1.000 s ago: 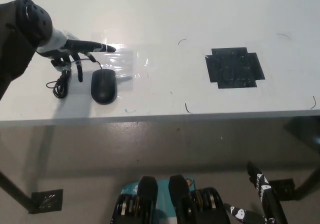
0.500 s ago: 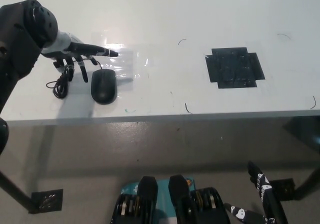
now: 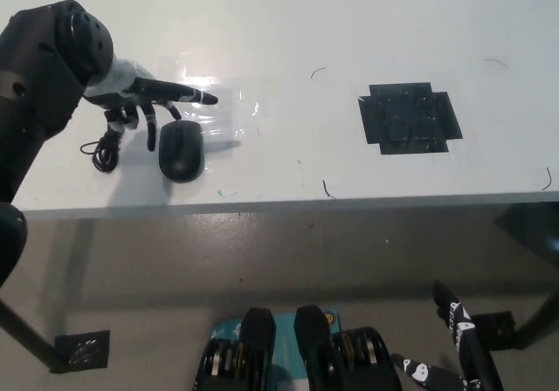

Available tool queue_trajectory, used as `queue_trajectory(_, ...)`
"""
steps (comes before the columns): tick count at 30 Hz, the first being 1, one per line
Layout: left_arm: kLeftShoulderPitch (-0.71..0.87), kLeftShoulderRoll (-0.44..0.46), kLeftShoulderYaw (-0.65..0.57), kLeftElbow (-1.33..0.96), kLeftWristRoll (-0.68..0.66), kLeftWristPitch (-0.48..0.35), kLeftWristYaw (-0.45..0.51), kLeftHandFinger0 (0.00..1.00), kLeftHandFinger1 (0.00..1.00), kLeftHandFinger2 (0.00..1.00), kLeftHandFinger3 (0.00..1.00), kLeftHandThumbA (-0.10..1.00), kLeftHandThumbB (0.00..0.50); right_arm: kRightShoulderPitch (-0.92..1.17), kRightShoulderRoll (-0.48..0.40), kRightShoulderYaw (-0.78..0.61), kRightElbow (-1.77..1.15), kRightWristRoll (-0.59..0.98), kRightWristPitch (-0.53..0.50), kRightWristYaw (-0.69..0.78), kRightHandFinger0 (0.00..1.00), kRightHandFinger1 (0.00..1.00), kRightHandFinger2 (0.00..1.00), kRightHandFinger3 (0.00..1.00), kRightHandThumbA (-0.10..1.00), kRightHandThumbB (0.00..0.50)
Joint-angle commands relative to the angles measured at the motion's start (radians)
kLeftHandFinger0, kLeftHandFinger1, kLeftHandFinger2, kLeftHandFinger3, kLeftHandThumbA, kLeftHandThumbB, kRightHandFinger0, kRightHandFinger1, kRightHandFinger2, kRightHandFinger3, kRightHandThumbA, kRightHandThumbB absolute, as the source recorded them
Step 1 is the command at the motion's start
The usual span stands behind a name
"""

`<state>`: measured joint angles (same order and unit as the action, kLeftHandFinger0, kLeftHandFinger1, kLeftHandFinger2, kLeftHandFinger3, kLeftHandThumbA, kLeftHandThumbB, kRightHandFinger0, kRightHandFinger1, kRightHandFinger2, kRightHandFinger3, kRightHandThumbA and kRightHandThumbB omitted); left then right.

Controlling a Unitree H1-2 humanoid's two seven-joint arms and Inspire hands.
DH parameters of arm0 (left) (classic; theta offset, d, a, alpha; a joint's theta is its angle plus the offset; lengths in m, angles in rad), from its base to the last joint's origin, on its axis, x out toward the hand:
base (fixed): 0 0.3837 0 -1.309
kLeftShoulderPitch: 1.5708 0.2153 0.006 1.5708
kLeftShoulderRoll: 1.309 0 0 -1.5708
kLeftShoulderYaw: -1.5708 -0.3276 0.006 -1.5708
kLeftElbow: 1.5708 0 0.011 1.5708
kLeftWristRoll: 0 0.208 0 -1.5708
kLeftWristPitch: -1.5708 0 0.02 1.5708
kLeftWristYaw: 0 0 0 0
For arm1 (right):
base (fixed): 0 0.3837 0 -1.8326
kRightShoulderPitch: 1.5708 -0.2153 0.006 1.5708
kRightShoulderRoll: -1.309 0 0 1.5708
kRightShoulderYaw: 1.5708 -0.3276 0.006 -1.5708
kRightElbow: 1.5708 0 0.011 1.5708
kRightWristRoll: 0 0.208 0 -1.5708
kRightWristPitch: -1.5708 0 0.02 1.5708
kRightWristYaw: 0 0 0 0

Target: The robot uses left hand to click on the left button of the black mouse, which is placed on the left area of the table

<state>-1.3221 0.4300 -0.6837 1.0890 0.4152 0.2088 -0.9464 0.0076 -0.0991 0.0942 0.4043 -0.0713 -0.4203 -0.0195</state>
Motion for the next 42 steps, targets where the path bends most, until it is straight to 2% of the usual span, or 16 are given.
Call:
queue_trajectory(1, -0.015, -0.007, 0.002, -0.010, 0.037, 0.019, -0.019, 0.00, 0.04, 0.36, 1.00, 1.00, 0.387, -0.021, -0.011, -0.001, -0.027, -0.003, -0.050, -0.003, 1.00, 1.00, 1.00, 1.00, 1.00, 0.395)
queue_trajectory(3, -0.010, -0.008, 0.005, -0.003, 0.036, -0.008, -0.021, 0.00, 0.15, 0.54, 0.90, 1.00, 0.370, -0.024, -0.009, -0.002, -0.025, 0.001, -0.050, 0.000, 1.00, 1.00, 1.00, 1.00, 1.00, 0.394)
queue_trajectory(4, -0.010, -0.012, 0.006, 0.007, 0.036, -0.007, -0.027, 0.00, 0.15, 0.55, 0.67, 1.00, 0.396, -0.028, -0.007, -0.002, -0.024, -0.002, -0.050, -0.003, 1.00, 1.00, 1.00, 1.00, 1.00, 0.396)
queue_trajectory(6, -0.007, -0.019, 0.007, 0.024, 0.038, 0.000, -0.030, 0.00, 0.17, 0.54, 0.72, 1.00, 0.403, -0.027, -0.008, -0.001, -0.027, -0.004, -0.050, -0.004, 1.00, 1.00, 1.00, 1.00, 1.00, 0.396)
queue_trajectory(9, -0.009, -0.030, -0.009, 0.063, 0.059, -0.030, -0.029, 0.00, 0.18, 0.56, 0.44, 1.00, 0.439, -0.032, -0.009, 0.001, -0.031, -0.002, -0.050, -0.003, 1.00, 1.00, 1.00, 1.00, 1.00, 0.392)
queue_trajectory(12, -0.010, -0.040, -0.008, 0.096, 0.067, -0.026, -0.015, 0.00, 0.17, 0.58, 0.55, 1.00, 0.466, -0.035, -0.013, 0.000, -0.031, -0.002, -0.050, -0.004, 1.00, 1.00, 1.00, 1.00, 1.00, 0.389)
queue_trajectory(16, -0.008, -0.047, -0.012, 0.120, 0.080, -0.042, -0.004, 0.00, 0.09, 0.48, 0.37, 1.00, 0.491, -0.036, -0.012, -0.002, -0.029, -0.006, -0.050, -0.011, 1.00, 1.00, 1.00, 1.00, 1.00, 0.391)
queue_trajectory(17, -0.007, -0.047, -0.011, 0.120, 0.081, -0.050, -0.001, 0.00, 0.11, 0.52, 0.67, 1.00, 0.474, -0.035, -0.011, -0.003, -0.028, -0.003, -0.050, -0.008, 1.00, 1.00, 1.00, 1.00, 1.00, 0.395)
queue_trajectory(19, -0.010, -0.048, -0.013, 0.126, 0.086, -0.065, 0.001, 0.00, 0.10, 0.50, 0.32, 1.00, 0.473, -0.038, -0.010, -0.004, -0.023, -0.002, -0.050, -0.009, 1.00, 1.00, 1.00, 1.00, 1.00, 0.394)
queue_trajectory(22, -0.016, -0.048, -0.015, 0.130, 0.092, -0.081, 0.003, 0.00, 0.14, 0.56, 0.59, 1.00, 0.471, -0.036, -0.007, -0.004, -0.023, -0.005, -0.050, -0.013, 1.00, 1.00, 1.00, 1.00, 1.00, 0.398)
queue_trajectory(23, -0.017, -0.048, -0.009, 0.127, 0.091, -0.067, 0.004, 0.00, 0.14, 0.57, 1.00, 1.00, 0.466, -0.036, -0.007, -0.004, -0.023, 0.000, -0.050, -0.009, 1.00, 1.00, 1.00, 1.00, 1.00, 0.399)
queue_trajectory(27, -0.019, -0.047, -0.001, 0.120, 0.093, -0.066, 0.010, 0.00, 0.13, 0.55, 1.00, 1.00, 0.476, -0.029, -0.007, -0.003, -0.026, -0.002, -0.050, -0.010, 1.00, 1.00, 1.00, 1.00, 1.00, 0.399)
queue_trajectory(28, -0.021, -0.044, 0.004, 0.115, 0.090, -0.061, 0.007, 0.00, 0.10, 0.49, 0.69, 1.00, 0.466, -0.029, -0.009, -0.001, -0.027, -0.008, -0.050, -0.014, 1.00, 1.00, 1.00, 1.00, 1.00, 0.397)
queue_trajectory(29, -0.021, -0.040, 0.004, 0.105, 0.093, -0.061, 0.007, 0.00, 0.11, 0.50, 1.00, 1.00, 0.457, -0.024, -0.006, 0.000, -0.025, -0.009, -0.050, -0.017, 1.00, 1.00, 1.00, 1.00, 1.00, 0.397)
queue_trajectory(36, -0.064, 0.055, 0.109, -0.034, 0.039, -0.088, 0.027, 0.00, 0.29, 0.69, 1.00, 1.00, 0.463, -0.022, -0.004, -0.001, -0.023, -0.007, -0.050, -0.019, 1.00, 1.00, 1.00, 1.00, 1.00, 0.401)
queue_trajectory(42, -0.091, 0.178, 0.386, -0.465, -0.103, 0.206, -0.063, 0.00, 0.00, 0.25, 1.00, 1.00, 0.391, -0.016, -0.013, -0.003, -0.020, -0.012, -0.050, -0.024, 1.00, 1.00, 1.00, 1.00, 1.00, 0.389)
